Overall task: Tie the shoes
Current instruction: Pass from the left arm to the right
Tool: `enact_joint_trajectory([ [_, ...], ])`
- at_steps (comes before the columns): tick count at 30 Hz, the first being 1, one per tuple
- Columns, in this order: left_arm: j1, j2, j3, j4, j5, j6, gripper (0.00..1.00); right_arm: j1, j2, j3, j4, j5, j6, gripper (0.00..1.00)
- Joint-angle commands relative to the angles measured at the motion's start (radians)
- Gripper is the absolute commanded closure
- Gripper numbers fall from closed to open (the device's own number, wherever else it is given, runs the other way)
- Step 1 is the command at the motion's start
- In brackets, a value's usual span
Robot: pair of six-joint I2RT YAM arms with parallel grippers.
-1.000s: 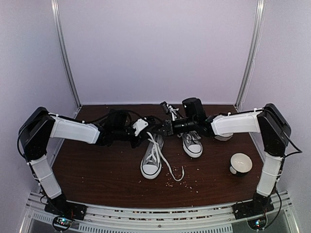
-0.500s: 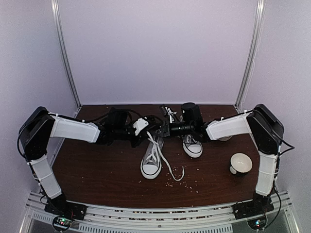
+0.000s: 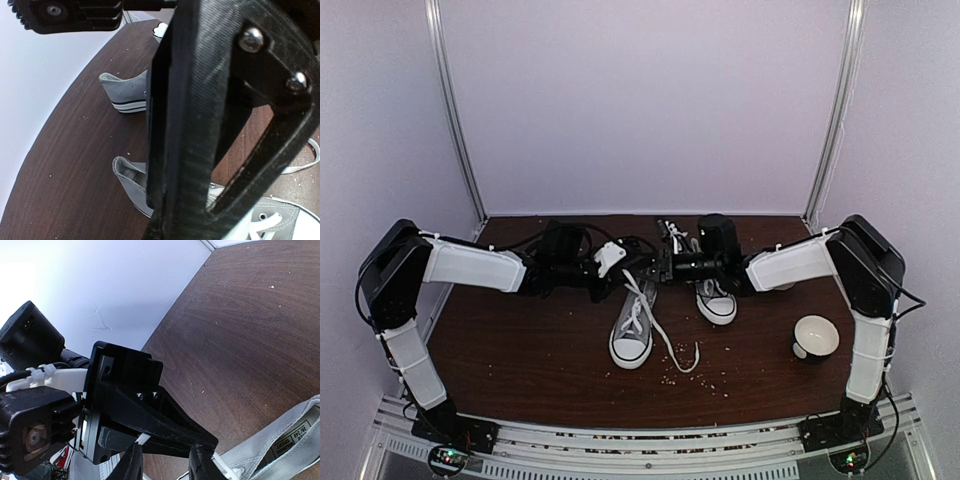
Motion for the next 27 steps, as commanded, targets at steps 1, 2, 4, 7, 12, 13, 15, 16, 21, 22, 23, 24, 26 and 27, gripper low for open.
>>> enact_joint_trajectory([
  [1, 0.003, 0.015, 0.026, 0.01, 0.013, -0.005, 1.0, 0.02, -0.018, 0.013, 0.011, -0.019, -0.014, 0.68],
  [2, 0.003, 0.015, 0.027, 0.008, 0.013, -0.004, 1.0, 0.019, -0.021, 0.011, 0.018, -0.019, -0.01, 0.68],
  [4, 0.004, 0.015, 0.028, 0.007, 0.015, -0.005, 1.0, 0.015, -0.031, 0.002, 0.028, -0.014, -0.006, 0.68],
  [7, 0.003, 0.015, 0.027, 0.004, 0.014, -0.005, 1.0, 0.003, -0.051, 0.001, 0.03, -0.008, -0.004, 0.68],
  [12, 0.003, 0.008, 0.021, 0.004, 0.008, 0.001, 1.0, -0.008, -0.098, 0.019, -0.121, 0.034, -0.109, 0.67],
  [13, 0.003, 0.007, 0.02, 0.005, 0.008, 0.001, 1.0, -0.01, -0.107, 0.026, -0.172, 0.046, -0.159, 0.67],
  [15, 0.003, 0.006, 0.017, 0.007, 0.01, 0.001, 1.0, -0.011, -0.127, 0.027, -0.233, 0.067, -0.205, 0.67],
  [16, 0.003, 0.005, 0.017, 0.007, 0.011, 0.002, 1.0, -0.011, -0.135, 0.027, -0.248, 0.075, -0.22, 0.66],
  [21, 0.003, 0.004, 0.013, 0.007, 0.001, 0.003, 1.0, -0.009, -0.123, 0.042, -0.246, 0.068, -0.22, 0.66],
  [22, 0.003, 0.005, 0.012, 0.009, 0.0, 0.002, 1.0, -0.007, -0.115, 0.045, -0.234, 0.062, -0.212, 0.66],
  [23, 0.004, 0.005, 0.01, 0.011, -0.003, -0.001, 1.0, -0.004, -0.107, 0.049, -0.226, 0.06, -0.207, 0.66],
  [24, 0.004, 0.005, 0.009, 0.014, -0.004, -0.004, 1.0, 0.002, -0.098, 0.055, -0.222, 0.058, -0.206, 0.66],
  [26, 0.004, 0.005, 0.009, 0.013, -0.004, -0.007, 1.0, 0.012, -0.081, 0.067, -0.217, 0.05, -0.205, 0.66],
  [27, 0.004, 0.005, 0.011, 0.01, -0.004, -0.007, 1.0, 0.015, -0.073, 0.069, -0.21, 0.045, -0.202, 0.66],
])
